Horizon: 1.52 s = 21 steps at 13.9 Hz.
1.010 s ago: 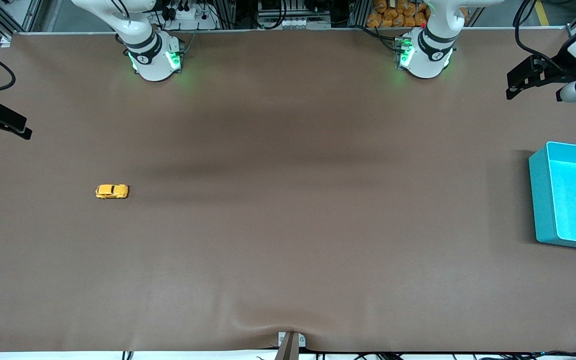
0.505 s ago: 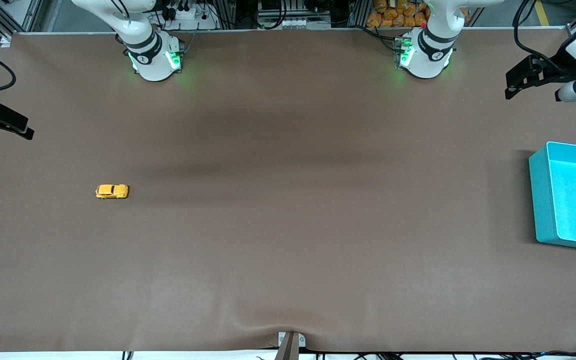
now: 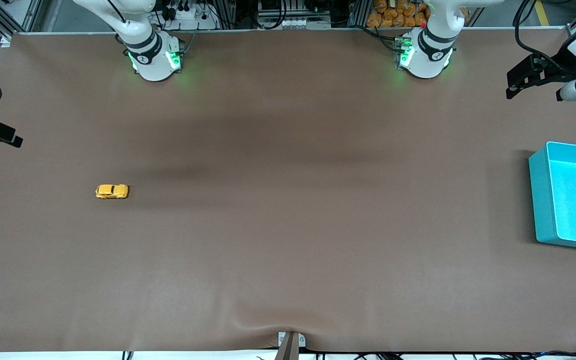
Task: Wind and store yellow beetle car
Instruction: 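Reach the right gripper toward the yellow car while the left gripper shifts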
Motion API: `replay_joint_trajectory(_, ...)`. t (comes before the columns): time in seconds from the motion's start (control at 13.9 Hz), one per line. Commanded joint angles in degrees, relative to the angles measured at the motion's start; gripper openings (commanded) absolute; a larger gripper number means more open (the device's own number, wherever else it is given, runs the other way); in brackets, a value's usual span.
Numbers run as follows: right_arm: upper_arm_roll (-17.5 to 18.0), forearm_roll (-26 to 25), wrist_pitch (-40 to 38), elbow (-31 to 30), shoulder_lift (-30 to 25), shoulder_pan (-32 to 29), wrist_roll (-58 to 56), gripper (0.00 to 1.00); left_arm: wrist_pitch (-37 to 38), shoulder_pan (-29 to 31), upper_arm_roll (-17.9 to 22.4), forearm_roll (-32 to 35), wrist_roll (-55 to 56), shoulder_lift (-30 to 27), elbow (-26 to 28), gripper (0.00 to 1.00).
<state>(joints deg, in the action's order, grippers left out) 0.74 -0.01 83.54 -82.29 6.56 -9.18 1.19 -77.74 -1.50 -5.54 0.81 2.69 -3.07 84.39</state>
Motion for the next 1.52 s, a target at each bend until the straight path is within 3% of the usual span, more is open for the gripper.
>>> replay_joint_trajectory(0.0, 0.67, -0.25, 0.4, 0.37, 1.96, -2.07, 1.78, 1.0, 0.4, -0.17, 0.0, -0.72, 1.34, -0.1, -0.46, 1.0)
replay_joint_trajectory(0.36, 0.67, -2.36, 2.76, -0.33, 4.95, -4.09, 6.17, 1.0, 2.67, -0.61, -0.62, -0.98, 6.1, 0.35, 0.16, 1.0)
replay_joint_trajectory(0.51, 0.75, -2.1, 5.22, -1.56, 5.83, -3.65, 18.0, 1.0, 3.3, -0.44, -0.62, -0.98, 6.01, -0.36, -0.19, 1.0)
replay_joint_trajectory(0.79, 0.76, -1.4, 6.81, -4.45, 5.92, -4.26, 30.14, 1.0, 3.39, -0.7, -0.79, -2.21, 6.98, 1.56, 0.16, 1.0)
replay_joint_trajectory(1.23, 0.76, -1.31, 13.66, -13.15, 5.13, -3.57, 45.54, 1.0, 1.72, -0.26, -0.88, -2.83, 6.71, 2.28, -0.02, 1.0)
replay_joint_trajectory(1.44, 0.93, -1.31, 19.02, -17.19, 5.31, -2.68, 58.44, 1.0, 1.54, -0.7, -0.88, -2.48, 6.63, 4.47, 0.07, 1.0)
